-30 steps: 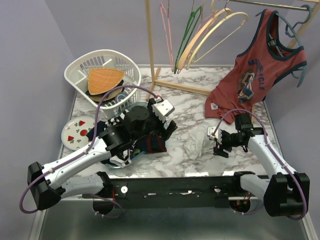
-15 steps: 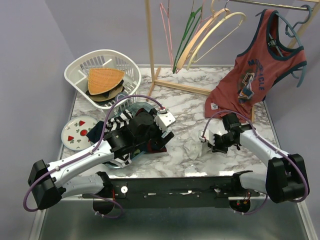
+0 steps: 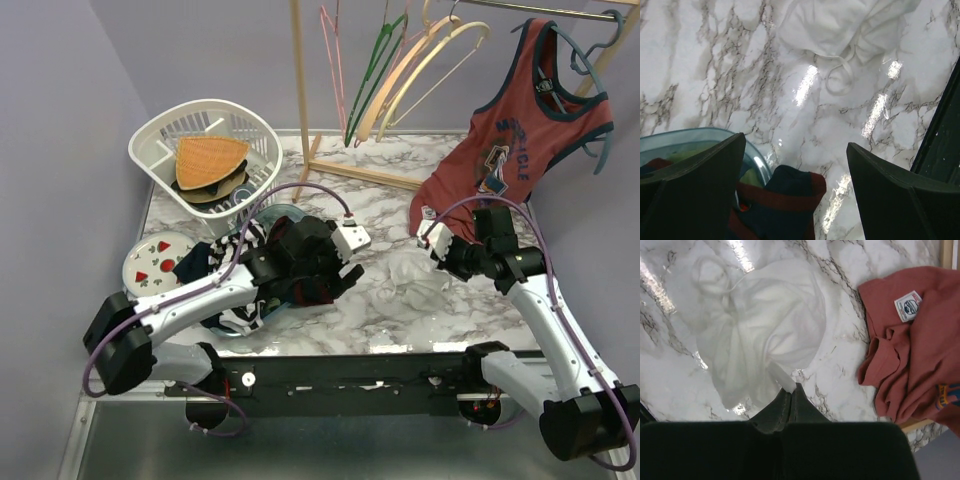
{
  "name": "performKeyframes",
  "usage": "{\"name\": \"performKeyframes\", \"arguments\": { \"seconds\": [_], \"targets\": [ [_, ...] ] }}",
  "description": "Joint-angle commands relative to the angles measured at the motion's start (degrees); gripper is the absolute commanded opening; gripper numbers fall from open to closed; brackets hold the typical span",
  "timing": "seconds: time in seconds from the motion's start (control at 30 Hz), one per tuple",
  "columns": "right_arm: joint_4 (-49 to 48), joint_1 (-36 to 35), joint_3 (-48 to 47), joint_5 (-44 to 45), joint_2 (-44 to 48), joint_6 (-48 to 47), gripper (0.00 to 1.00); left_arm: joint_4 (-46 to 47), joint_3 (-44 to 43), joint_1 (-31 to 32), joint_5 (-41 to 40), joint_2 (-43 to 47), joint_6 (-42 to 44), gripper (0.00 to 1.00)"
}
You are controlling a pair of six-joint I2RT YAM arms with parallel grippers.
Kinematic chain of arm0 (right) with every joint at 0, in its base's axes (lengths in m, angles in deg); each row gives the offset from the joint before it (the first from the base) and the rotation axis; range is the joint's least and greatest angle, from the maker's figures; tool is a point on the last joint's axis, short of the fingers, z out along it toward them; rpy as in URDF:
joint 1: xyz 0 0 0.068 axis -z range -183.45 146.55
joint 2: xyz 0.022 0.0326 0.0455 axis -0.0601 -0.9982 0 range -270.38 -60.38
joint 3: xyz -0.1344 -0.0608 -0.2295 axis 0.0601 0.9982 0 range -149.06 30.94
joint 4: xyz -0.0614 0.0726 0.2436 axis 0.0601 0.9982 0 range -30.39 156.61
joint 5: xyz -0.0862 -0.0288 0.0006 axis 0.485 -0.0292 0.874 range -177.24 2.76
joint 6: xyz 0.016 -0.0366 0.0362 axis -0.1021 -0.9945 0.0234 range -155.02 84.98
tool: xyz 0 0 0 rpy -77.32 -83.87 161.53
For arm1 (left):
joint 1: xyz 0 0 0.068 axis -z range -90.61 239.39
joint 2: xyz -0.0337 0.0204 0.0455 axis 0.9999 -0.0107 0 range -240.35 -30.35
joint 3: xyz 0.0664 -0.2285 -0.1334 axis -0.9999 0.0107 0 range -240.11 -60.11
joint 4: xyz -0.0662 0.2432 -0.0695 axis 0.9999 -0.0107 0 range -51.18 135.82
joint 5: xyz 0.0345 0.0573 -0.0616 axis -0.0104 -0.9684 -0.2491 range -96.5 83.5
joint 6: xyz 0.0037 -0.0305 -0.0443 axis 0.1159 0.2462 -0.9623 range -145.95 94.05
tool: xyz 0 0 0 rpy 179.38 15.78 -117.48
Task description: Place the tank top on the hanger
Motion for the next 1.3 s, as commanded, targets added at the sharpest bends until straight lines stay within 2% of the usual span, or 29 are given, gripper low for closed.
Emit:
{"name": "performKeyframes", "arguments": {
  "seconds": [0.0, 0.23, 0.37, 0.5, 0.6, 0.67, 0.73, 0.83, 1.0, 1.13, 1.2, 1.27],
  "targets": [
    [-2.4, 1.38, -0.01, 4.73, 0.23, 8.98, 0.0, 0.8, -4.89, -0.45, 8.63, -9.51, -3.74, 0.93],
    [-6.8, 2.96, 3.33, 4.56, 0.93, 12.24, 0.01, 1.5, -9.81, 1.56, 12.86, -19.99, -10.51, 0.86],
    [-7.24, 3.4, 3.69, 3.24, 1.02, 12.94, 0.01, 5.44, -10.25, 6.92, 8.12, -23.33, -10.95, 0.87],
    [-7.42, 4.11, 3.95, 1.22, 0.93, 13.56, 0.0, 9.85, -10.96, 12.19, -1.36, -28.42, -12.62, 0.87],
    [-7.16, 4.46, 3.69, 0.69, 0.93, 13.73, 0.01, 13.62, -11.31, 14.22, -5.86, -31.41, -14.64, 0.86],
    [-7.15, 4.55, 3.51, 0.34, 1.02, 13.82, 0.0, 15.73, -11.48, 15.54, -11.65, -32.74, -16.82, 0.85],
    [-7.16, 4.81, 3.6, -0.27, 0.84, 14.0, 0.01, 16.88, -11.31, 16.42, -15.95, -34.23, -17.54, 0.81],
    [-7.24, 5.07, 3.51, -0.8, 0.76, 14.17, 0.0, 18.99, -11.13, 16.95, -18.95, -35.9, -18.95, 0.75],
    [-7.24, 5.34, 3.25, -1.5, 0.23, 14.35, 0.0, 21.1, -12.62, 18.26, -24.14, -39.15, -19.91, 0.72],
    [-7.24, 5.6, 3.42, -1.68, 0.14, 14.18, 0.0, 21.46, -13.68, 19.23, -25.64, -40.74, -19.91, 0.71],
    [-7.24, 5.69, 3.42, -1.94, 0.05, 14.26, 0.01, 21.46, -13.77, 19.41, -25.47, -41.27, -20.53, 0.63],
    [-7.16, 5.78, 3.42, -2.12, -0.04, 14.35, 0.0, 21.63, -13.6, 19.58, -25.03, -41.62, -20.88, 0.63]
  ]
}}
